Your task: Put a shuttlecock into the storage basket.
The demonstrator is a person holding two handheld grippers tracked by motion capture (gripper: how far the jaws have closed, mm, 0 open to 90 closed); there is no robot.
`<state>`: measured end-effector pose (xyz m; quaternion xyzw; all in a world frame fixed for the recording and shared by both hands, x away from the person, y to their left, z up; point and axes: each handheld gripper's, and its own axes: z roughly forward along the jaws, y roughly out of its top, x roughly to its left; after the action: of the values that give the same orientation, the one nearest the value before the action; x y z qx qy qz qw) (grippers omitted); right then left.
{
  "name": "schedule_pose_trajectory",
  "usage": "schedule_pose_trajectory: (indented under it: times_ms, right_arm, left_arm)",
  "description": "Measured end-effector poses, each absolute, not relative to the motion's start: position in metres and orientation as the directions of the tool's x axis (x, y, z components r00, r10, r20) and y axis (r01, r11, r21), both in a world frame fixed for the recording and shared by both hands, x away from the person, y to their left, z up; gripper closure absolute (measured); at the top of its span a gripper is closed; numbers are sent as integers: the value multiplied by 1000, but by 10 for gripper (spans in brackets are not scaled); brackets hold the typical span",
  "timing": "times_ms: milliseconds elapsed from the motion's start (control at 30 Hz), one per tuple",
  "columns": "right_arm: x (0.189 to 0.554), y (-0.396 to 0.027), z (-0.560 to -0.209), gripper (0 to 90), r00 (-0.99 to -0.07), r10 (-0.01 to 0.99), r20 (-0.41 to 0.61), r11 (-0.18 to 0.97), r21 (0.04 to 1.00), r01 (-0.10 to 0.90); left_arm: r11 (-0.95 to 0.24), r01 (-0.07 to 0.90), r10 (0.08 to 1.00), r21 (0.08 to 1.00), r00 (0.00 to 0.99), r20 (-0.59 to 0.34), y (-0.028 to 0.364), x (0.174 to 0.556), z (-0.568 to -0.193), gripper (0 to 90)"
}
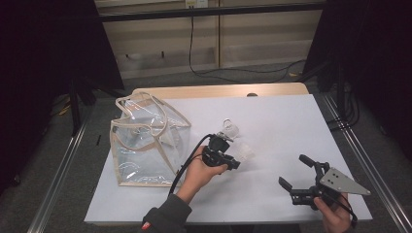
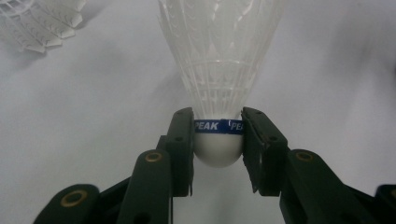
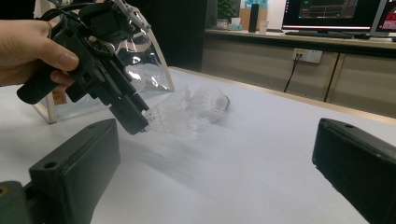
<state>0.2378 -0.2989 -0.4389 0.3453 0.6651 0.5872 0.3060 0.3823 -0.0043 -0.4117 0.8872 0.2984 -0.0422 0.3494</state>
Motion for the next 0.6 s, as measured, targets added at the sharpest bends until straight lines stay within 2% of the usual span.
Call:
schedule_pose_trajectory:
  times_ms: [600]
  right_arm:
    - [238, -299, -439, 7, -575, 818, -6, 76, 992, 98]
  left_arm:
    - [-567, 556, 486, 608, 822, -298, 4, 383, -390, 657]
